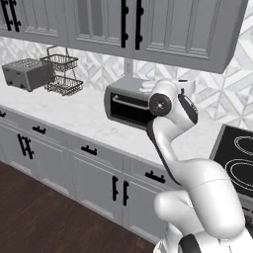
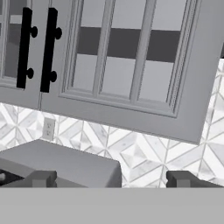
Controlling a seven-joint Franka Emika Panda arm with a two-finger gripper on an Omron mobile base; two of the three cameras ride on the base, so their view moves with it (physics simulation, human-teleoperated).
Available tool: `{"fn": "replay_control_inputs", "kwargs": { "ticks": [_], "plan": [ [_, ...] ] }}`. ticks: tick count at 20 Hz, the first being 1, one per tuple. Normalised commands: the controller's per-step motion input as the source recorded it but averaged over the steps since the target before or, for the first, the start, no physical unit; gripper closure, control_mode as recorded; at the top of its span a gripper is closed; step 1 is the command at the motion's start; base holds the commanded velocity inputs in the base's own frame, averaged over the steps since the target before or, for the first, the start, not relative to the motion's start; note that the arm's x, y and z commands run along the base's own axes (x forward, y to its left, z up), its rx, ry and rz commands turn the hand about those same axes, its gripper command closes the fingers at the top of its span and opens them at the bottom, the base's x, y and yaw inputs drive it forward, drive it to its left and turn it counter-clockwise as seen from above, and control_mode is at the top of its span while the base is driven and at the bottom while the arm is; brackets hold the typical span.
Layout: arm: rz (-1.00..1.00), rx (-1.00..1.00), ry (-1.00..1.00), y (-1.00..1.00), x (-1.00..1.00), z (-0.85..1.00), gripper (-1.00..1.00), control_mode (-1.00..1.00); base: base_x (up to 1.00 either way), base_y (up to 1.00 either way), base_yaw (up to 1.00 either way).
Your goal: Gather all objects into one cabinet and sort the glasses and bowls to opposite sides.
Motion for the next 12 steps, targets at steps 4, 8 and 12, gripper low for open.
{"fn": "replay_control_inputs", "kwargs": {
  "ticks": [4, 8, 12],
  "plan": [
    [0.0, 0.0, 0.0, 0.0, 0.0, 0.0, -1.0, 1.0, -0.92, -0.27, -0.17],
    [0.0, 0.0, 0.0, 0.0, 0.0, 0.0, -1.0, 1.0, -1.0, -0.02, -0.15],
    [0.0, 0.0, 0.0, 0.0, 0.0, 0.0, -1.0, 1.0, -0.88, -0.26, -0.17]
  ]
}}
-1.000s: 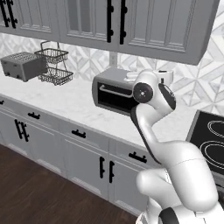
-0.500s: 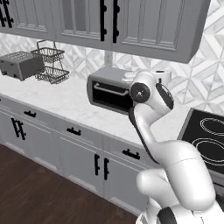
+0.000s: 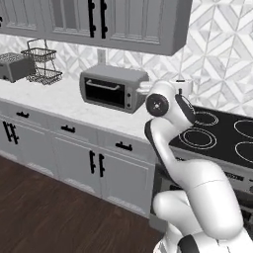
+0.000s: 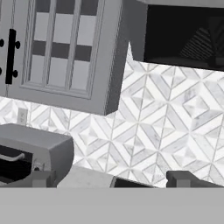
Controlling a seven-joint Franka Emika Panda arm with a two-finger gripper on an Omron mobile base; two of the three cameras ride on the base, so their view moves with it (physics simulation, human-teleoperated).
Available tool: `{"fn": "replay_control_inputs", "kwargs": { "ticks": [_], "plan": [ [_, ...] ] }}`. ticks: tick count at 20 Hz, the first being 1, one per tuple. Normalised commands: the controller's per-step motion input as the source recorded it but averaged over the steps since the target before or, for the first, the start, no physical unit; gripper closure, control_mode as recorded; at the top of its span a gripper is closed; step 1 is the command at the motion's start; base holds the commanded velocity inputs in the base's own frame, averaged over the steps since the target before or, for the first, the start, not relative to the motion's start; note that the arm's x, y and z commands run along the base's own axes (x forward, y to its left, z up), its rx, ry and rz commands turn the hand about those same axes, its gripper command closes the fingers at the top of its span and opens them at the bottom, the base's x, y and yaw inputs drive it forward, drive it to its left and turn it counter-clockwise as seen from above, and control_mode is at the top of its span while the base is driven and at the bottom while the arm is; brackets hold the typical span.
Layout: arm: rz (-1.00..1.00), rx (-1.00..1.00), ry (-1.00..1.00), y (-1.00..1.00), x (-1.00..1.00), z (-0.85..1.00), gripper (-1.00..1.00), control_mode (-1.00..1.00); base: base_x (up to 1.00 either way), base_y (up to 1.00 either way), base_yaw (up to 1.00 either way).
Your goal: Gather all objects into one cabinet and sort the glasses and bowls to opposite sides.
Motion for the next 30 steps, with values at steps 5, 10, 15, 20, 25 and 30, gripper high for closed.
{"fn": "replay_control_inputs", "kwargs": {
  "ticks": [5, 10, 15, 20, 25, 30],
  "plan": [
    [0.0, 0.0, 0.0, 0.0, 0.0, 0.0, -1.0, 1.0, -0.16, -1.0, -0.17],
    [0.0, 0.0, 0.0, 0.0, 0.0, 0.0, -1.0, 1.0, -0.05, -1.0, -0.16],
    [0.0, 0.0, 0.0, 0.0, 0.0, 0.0, -1.0, 1.0, -0.08, -1.0, -0.15],
    [0.0, 0.0, 0.0, 0.0, 0.0, 0.0, -1.0, 1.0, -0.2, -0.92, -0.17],
    [0.0, 0.0, 0.0, 0.0, 0.0, 0.0, -1.0, 1.0, -0.2, -0.37, -0.1],
    [0.0, 0.0, 0.0, 0.0, 0.0, 0.0, -1.0, 1.0, -0.13, -0.78, -0.09]
  ]
}}
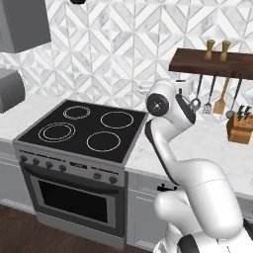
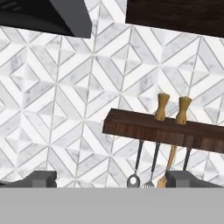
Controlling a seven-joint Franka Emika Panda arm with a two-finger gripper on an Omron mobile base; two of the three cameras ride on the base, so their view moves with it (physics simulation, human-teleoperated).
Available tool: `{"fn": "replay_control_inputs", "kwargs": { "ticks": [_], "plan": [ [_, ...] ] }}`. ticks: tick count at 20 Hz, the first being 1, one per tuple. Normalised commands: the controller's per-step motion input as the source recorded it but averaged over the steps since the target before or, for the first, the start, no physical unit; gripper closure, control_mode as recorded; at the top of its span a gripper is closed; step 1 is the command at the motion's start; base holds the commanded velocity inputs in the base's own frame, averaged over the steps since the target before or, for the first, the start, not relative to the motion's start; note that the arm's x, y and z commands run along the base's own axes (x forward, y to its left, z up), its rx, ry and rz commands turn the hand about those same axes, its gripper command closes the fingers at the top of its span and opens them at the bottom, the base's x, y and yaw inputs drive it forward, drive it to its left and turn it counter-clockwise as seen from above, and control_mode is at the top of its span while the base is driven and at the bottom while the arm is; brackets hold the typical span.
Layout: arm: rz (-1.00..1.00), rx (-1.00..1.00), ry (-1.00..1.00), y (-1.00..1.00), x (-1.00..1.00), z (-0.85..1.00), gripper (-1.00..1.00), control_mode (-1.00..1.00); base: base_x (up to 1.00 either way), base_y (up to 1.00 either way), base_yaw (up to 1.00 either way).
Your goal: Gather all objects into one cabinet and sort the glasses and bowls to opposite sides.
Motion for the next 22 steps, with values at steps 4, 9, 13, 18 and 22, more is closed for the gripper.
{"fn": "replay_control_inputs", "kwargs": {
  "ticks": [4, 9, 13, 18, 22],
  "plan": [
    [0.0, 0.0, 0.0, 0.0, 0.0, 0.0, -1.0, 1.0, -0.08, -1.0, -0.09],
    [0.0, 0.0, 0.0, 0.0, 0.0, 0.0, -1.0, 1.0, 0.0, -1.0, -0.08],
    [0.0, 0.0, 0.0, 0.0, 0.0, 0.0, -1.0, 1.0, 0.0, -0.98, -0.08],
    [0.0, 0.0, 0.0, 0.0, 0.0, 0.0, -1.0, 1.0, 0.0, -0.99, -0.09],
    [0.0, 0.0, 0.0, 0.0, 0.0, 0.0, -1.0, 1.0, -0.09, -1.0, -0.08]
  ]
}}
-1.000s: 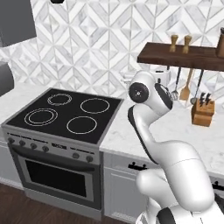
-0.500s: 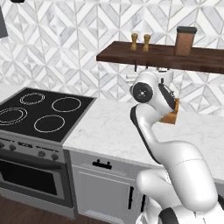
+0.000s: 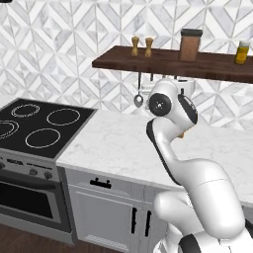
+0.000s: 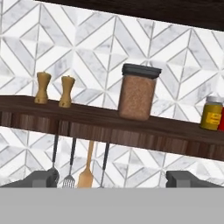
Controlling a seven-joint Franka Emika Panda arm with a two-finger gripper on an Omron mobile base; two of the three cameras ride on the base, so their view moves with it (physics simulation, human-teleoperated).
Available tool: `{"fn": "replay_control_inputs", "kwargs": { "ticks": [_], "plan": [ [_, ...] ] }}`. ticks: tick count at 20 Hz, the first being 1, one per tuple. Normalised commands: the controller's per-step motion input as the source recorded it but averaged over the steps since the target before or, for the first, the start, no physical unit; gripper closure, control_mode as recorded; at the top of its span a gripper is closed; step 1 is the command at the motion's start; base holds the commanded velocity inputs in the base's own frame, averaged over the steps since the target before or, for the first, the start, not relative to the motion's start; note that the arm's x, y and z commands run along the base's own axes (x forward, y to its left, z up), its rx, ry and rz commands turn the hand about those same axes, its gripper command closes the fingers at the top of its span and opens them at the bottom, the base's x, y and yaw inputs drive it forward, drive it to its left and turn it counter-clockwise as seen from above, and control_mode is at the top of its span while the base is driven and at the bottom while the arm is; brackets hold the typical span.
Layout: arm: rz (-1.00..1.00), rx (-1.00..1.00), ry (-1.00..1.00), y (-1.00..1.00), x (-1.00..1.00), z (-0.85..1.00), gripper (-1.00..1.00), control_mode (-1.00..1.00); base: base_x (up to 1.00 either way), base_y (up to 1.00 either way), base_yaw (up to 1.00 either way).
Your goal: Gather all objects into one cabinet and sort the glasses and bowls to opposite sides.
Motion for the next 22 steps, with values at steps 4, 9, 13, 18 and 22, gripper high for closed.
{"fn": "replay_control_inputs", "kwargs": {
  "ticks": [4, 9, 13, 18, 22],
  "plan": [
    [0.0, 0.0, 0.0, 0.0, 0.0, 0.0, -1.0, 1.0, -0.16, -1.0, -0.07],
    [0.0, 0.0, 0.0, 0.0, 0.0, 0.0, -1.0, 1.0, -0.26, -1.0, -0.06],
    [0.0, 0.0, 0.0, 0.0, 0.0, 0.0, -1.0, 1.0, -0.3, -1.0, -0.04],
    [0.0, 0.0, 0.0, 0.0, 0.0, 0.0, -1.0, 1.0, -0.37, -1.0, -0.01],
    [0.0, 0.0, 0.0, 0.0, 0.0, 0.0, -1.0, 1.0, -0.37, -0.96, 0.0]
  ]
}}
